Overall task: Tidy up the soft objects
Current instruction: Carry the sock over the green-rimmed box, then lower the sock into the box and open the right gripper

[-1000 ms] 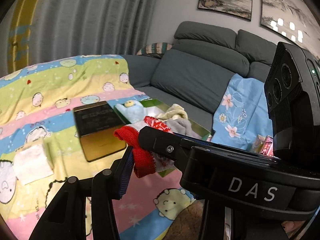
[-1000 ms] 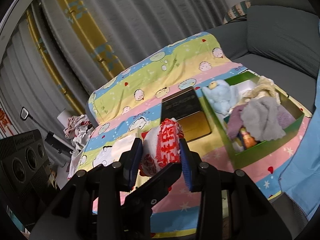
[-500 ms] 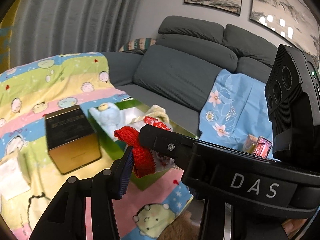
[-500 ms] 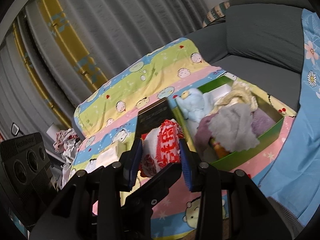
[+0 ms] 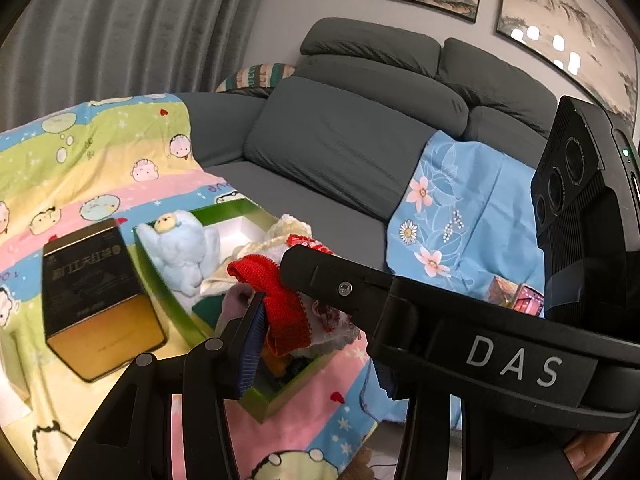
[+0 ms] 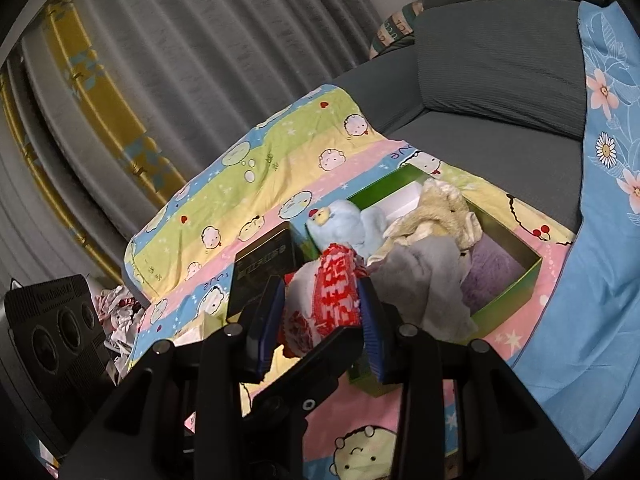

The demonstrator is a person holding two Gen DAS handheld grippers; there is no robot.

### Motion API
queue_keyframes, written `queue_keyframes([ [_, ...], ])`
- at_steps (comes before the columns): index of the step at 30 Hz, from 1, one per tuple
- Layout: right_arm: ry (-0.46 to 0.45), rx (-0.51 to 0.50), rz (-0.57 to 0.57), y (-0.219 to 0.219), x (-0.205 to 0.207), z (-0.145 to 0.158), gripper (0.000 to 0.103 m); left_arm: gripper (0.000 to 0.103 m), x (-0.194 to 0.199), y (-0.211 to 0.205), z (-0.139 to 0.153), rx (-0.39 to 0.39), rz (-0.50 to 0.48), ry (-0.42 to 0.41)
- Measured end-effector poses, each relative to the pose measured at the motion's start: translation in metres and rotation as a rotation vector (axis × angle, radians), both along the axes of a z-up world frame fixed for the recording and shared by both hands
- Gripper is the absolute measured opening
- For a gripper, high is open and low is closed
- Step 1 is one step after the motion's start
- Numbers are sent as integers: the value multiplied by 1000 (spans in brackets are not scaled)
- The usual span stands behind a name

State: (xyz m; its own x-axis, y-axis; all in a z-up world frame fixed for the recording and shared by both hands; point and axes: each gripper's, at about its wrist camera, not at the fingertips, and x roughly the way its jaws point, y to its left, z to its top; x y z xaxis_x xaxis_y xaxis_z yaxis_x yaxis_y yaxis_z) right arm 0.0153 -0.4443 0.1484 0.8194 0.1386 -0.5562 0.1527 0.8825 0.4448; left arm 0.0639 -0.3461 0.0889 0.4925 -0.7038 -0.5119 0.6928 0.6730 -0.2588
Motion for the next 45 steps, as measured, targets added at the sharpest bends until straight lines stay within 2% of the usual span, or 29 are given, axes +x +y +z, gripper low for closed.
queue_keyframes([
  [12, 103, -2, -52, -24, 34, -20, 38, 47, 37, -23, -24, 11, -37, 122],
  [27, 241, 0, -61, -37, 69, -48, 38, 47, 72, -45, -54, 104, -13, 286],
  [33, 272, 22, -60, -45, 74, -58, 36, 47, 76, -52, -61, 144, 3, 305],
  [38, 291, 28, -76, -49, 76, -62, 37, 47, 83, -56, -68, 147, 1, 364],
  [45, 297, 56, -74, -54, 82, -68, 37, 49, 86, -58, -70, 172, 17, 358],
])
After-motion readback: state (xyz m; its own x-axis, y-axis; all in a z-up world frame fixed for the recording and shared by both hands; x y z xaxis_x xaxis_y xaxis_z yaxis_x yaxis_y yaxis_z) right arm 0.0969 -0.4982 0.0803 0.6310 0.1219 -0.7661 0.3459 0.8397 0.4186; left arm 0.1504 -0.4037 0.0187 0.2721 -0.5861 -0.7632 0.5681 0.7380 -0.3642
